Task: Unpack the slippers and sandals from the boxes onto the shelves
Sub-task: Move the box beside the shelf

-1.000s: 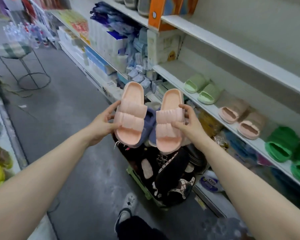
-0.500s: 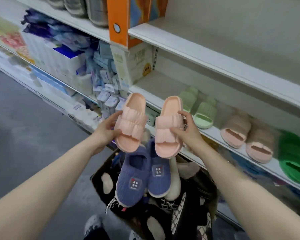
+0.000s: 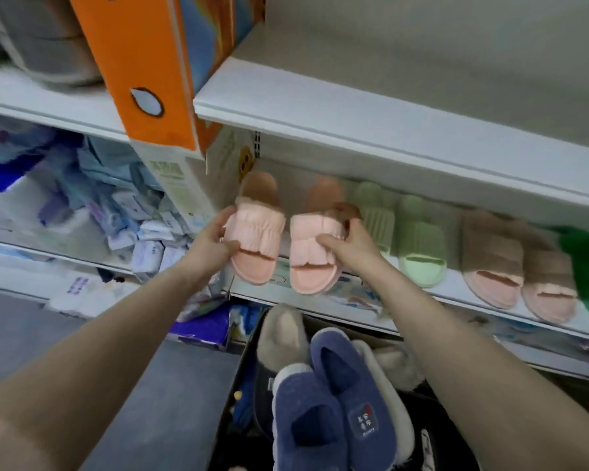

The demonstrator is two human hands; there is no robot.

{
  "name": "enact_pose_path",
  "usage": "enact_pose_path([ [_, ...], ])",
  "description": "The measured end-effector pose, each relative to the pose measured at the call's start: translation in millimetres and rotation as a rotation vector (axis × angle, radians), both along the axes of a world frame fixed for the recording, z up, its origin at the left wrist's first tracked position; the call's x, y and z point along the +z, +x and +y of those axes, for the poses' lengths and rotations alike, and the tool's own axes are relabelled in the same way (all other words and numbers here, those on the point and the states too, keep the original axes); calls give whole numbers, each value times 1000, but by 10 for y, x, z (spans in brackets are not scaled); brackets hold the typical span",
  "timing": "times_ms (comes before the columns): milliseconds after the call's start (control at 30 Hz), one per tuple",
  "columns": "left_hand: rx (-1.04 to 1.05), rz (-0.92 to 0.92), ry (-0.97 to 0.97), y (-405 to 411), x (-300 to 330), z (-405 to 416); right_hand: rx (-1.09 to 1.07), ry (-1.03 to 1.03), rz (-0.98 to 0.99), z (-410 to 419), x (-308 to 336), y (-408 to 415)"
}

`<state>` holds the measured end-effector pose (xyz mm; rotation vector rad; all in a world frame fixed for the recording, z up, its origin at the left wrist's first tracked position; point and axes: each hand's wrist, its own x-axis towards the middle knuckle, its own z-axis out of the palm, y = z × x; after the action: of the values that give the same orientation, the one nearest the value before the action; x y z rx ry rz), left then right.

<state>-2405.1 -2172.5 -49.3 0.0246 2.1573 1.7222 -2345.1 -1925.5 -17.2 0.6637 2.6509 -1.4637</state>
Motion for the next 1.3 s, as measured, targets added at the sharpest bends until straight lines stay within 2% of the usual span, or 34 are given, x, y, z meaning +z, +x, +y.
enact_pose_path([
  [67, -22, 28, -39, -201, -70, 74, -25, 22, -60, -10, -76, -165],
  [167, -32, 144, -254, -399, -237, 127, -39, 79, -123, 18, -174, -289],
  [267, -77, 334, -447, -339, -328, 163, 101, 275, -31, 77, -215, -304],
  [367, -215, 496, -510, -143, -377, 202, 251, 435, -179, 56, -220, -219],
  [467, -343, 656, -646, -139, -552, 220, 384, 549, -175, 42, -289, -193],
  [733, -311, 698, -677, -435, -662, 337, 370, 560, 53, 112, -445, -510],
  [1000, -268, 680, -744, -426, -627, 376, 424, 602, 92, 199, -517, -535],
  [1133, -239, 711, -717, -151, -602, 332, 428, 708, 157, 271, -500, -226],
  [1300, -217, 725, -640, 577, -678, 303, 408, 718, 292, 427, -528, 569],
])
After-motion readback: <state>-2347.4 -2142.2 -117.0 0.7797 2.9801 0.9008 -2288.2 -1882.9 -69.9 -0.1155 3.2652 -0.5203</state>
